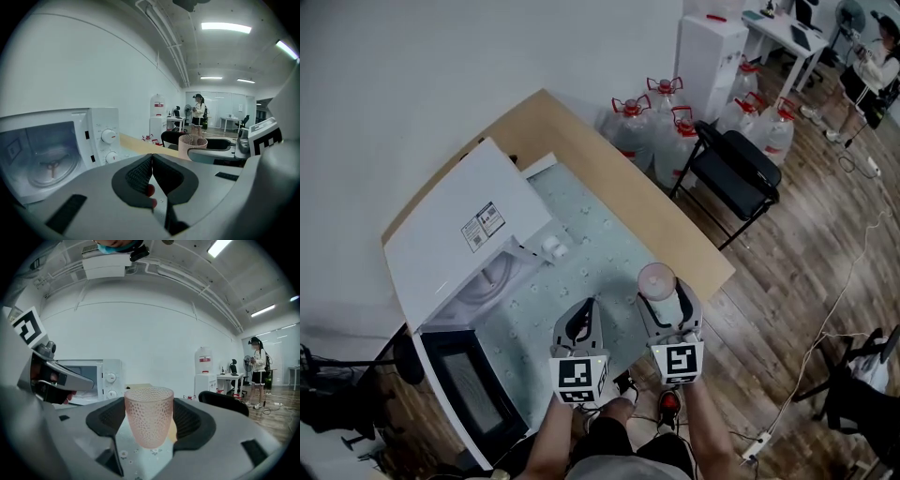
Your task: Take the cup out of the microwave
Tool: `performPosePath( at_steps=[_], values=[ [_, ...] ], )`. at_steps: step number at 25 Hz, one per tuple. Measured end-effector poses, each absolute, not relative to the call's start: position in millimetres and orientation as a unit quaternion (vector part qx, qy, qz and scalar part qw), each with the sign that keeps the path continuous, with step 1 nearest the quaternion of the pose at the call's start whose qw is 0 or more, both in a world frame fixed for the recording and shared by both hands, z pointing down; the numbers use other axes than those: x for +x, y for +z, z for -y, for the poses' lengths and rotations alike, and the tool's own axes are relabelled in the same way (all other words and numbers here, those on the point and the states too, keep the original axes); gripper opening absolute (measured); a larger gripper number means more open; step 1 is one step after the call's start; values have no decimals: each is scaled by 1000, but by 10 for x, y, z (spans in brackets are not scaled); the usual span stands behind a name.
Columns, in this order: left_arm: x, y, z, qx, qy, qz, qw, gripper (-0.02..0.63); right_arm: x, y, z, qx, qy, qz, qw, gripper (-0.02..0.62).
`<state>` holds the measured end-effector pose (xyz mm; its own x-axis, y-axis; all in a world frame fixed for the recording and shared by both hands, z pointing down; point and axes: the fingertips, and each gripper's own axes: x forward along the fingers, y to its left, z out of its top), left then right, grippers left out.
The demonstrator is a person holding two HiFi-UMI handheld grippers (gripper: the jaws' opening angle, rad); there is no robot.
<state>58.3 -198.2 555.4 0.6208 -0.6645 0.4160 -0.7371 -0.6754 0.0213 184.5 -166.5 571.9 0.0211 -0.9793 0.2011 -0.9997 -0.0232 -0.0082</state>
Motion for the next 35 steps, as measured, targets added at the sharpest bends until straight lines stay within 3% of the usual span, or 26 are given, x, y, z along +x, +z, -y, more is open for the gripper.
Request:
performPosePath(
  at_steps=[16, 35],
  values=[
    [755, 6150, 2126, 899, 226, 358, 115, 23, 1981, 6431, 1806, 726, 102, 673, 97, 327],
    [734, 6234, 2100, 897, 236, 354, 116, 23, 1971, 6538, 1775, 729, 111, 670, 78, 328]
  ],
)
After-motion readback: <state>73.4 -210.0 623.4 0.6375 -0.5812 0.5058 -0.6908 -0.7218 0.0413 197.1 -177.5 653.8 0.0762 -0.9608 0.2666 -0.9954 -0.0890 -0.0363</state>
